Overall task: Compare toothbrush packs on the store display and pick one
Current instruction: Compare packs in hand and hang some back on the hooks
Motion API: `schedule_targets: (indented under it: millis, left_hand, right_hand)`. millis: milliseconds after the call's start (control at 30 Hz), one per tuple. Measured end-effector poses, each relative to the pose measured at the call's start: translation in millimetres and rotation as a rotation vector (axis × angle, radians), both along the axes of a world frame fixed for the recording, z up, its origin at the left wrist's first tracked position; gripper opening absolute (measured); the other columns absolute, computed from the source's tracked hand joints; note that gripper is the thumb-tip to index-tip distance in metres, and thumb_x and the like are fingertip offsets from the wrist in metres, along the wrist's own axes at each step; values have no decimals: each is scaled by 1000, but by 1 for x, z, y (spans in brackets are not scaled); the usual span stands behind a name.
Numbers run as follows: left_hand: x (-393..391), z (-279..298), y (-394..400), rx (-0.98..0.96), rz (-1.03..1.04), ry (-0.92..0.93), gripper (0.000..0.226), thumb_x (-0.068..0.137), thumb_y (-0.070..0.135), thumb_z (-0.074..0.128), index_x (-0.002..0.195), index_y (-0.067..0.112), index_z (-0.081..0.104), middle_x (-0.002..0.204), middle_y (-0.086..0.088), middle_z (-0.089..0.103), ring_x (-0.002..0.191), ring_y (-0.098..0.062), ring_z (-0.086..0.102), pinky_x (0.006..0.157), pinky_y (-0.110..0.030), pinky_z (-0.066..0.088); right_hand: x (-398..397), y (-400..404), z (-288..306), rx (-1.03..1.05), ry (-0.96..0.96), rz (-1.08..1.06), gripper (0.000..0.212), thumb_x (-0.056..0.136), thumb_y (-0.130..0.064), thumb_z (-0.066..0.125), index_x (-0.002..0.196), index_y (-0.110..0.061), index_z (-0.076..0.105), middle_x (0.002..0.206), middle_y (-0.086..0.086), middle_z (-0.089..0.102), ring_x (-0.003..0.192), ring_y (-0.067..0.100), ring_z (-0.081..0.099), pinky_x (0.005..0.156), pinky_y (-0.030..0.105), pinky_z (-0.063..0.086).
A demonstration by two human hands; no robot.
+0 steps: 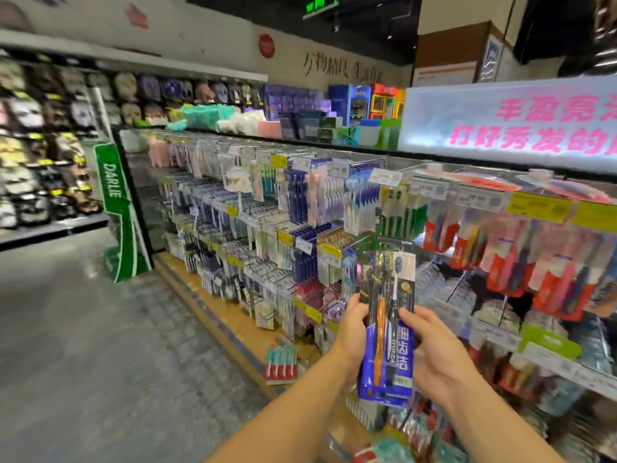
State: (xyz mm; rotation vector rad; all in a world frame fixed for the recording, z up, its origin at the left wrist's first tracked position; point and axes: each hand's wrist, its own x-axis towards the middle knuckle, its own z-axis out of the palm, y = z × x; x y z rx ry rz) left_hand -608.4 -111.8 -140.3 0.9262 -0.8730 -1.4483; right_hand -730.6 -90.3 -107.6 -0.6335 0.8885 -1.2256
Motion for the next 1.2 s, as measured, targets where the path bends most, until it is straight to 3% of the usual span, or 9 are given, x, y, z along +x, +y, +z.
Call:
schedule_targets:
  millis: [100,200,400,567,667,767,967,1033,1200]
  left_hand:
    - [35,-14,-11,4,8,-7,18,104,9,39,108,10,56,78,-10,63,69,-22,63,64,-33,52]
    - [64,-28,-15,50,31,32,27,104,16,43,126,6,57,83,-12,69,74,-27,66,71,-39,54]
    - [92,-63,-22,125,-19,36,23,106,20,44,113,13,64,92,-16,70,74,-27,69,68,-37,57]
    - [76,-84,-20,163,-165,-19,20,104,17,50,103,16,70,81,-7,78,63,-16,73,55,-27,60]
    - [59,-93,-18,190,-201,-2,28,94,19,66,121,11,65,99,-16,76,72,-21,74,64,-32,63]
    - [38,-102,-19,209,-235,6,35,80,22,75,113,14,65,95,-17,74,69,-20,74,64,-33,62]
    - [-22,-112,-13,239,-344,-37,13,98,12,64,109,17,66,85,-11,78,65,-19,74,57,-31,62]
    - [-42,-111,-7,238,-377,-57,17,97,12,64,114,16,67,88,-13,78,68,-21,75,61,-34,63]
    - [-90,-106,3,212,-472,-101,22,99,15,63,121,19,66,109,-20,73,91,-32,70,89,-52,56]
  right_hand:
    - [32,-10,-9,8,-1,9,6,96,-3,64,94,-8,62,76,14,73,59,25,71,67,43,59]
    - [61,-12,-19,34,-28,22,7,96,2,62,96,-6,62,77,18,73,62,27,70,69,43,58]
    - [84,-20,-59,118,-29,-43,10,97,4,61,93,-6,61,77,16,71,61,25,70,63,39,60]
    - [67,-17,-86,176,-25,-110,12,98,2,61,92,-8,59,74,14,71,62,24,69,66,41,59]
    - [48,-12,-99,198,-12,-154,9,98,1,63,95,-8,61,77,12,71,65,23,68,70,42,58]
    - [27,-3,-108,202,-16,-224,7,98,1,63,98,-6,61,81,14,71,69,25,68,74,44,58]
    - [-25,17,-116,221,-26,-405,11,95,3,66,106,-1,65,80,14,74,66,25,71,67,41,62]
    - [-45,26,-117,219,-14,-450,13,94,2,67,107,0,66,80,15,74,67,26,71,68,42,61]
    - [-100,52,-115,182,5,-555,16,93,3,68,109,3,68,86,20,74,70,29,72,79,49,61]
